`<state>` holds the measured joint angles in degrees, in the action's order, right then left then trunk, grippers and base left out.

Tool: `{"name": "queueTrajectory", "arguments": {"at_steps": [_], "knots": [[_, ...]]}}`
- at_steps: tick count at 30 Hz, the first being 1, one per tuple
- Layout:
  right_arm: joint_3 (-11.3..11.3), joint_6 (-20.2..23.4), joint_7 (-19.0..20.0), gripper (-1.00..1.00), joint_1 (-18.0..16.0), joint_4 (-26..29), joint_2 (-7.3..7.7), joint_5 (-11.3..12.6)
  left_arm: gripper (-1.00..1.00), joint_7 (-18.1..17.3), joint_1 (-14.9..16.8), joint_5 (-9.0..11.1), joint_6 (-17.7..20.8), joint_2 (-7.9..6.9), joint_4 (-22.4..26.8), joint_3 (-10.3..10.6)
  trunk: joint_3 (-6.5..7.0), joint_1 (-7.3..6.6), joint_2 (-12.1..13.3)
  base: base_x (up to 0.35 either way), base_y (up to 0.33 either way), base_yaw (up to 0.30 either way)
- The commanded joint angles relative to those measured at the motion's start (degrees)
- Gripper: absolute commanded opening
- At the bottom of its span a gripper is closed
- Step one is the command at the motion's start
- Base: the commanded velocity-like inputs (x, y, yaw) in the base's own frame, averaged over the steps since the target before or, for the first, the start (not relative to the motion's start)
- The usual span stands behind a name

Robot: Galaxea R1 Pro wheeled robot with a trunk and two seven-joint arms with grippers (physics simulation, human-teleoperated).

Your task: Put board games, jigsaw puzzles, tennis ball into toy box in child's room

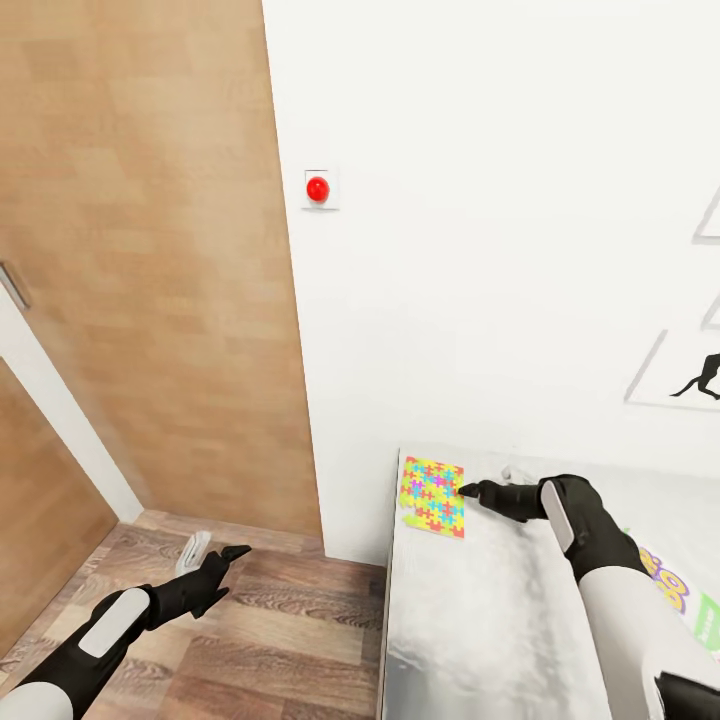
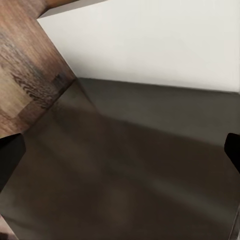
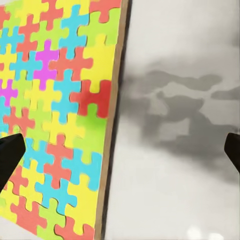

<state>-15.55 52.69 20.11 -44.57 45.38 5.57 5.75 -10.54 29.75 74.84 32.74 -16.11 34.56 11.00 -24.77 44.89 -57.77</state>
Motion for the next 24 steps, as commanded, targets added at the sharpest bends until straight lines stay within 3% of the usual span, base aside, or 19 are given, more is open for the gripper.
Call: {"name": "queueTrajectory", "arguments": {"at_steps": [1,11,18,24], "knots": [[-0.1,0.31,-0.14,1.0,-0.07,-0.36,-0.05,0.43,1.0,-0.18,0.05,0.14,0.0,-0.07,-0.02,0.25,-0.06,0.0,-0.04,0.0,0.0,0.0],[-0.08,-0.74,-0.15,1.0,-0.16,-3.92,-0.44,0.55,1.0,-0.18,0.05,0.14,0.02,-0.07,-0.02,0.25,-0.06,0.0,-0.04,0.0,0.0,0.005],[-0.05,-0.91,0.21,1.0,-0.16,-4.15,-0.39,0.57,1.0,-0.18,0.05,0.14,0.03,-0.07,-0.02,0.25,-0.07,0.0,-0.04,0.0,0.0,0.209],[-0.15,-0.78,0.32,1.0,-0.16,-4.16,0.01,0.65,1.0,-0.26,0.05,0.21,-0.01,-0.03,-0.02,0.25,-0.08,0.0,-0.04,0.0,0.0,0.066]]}}
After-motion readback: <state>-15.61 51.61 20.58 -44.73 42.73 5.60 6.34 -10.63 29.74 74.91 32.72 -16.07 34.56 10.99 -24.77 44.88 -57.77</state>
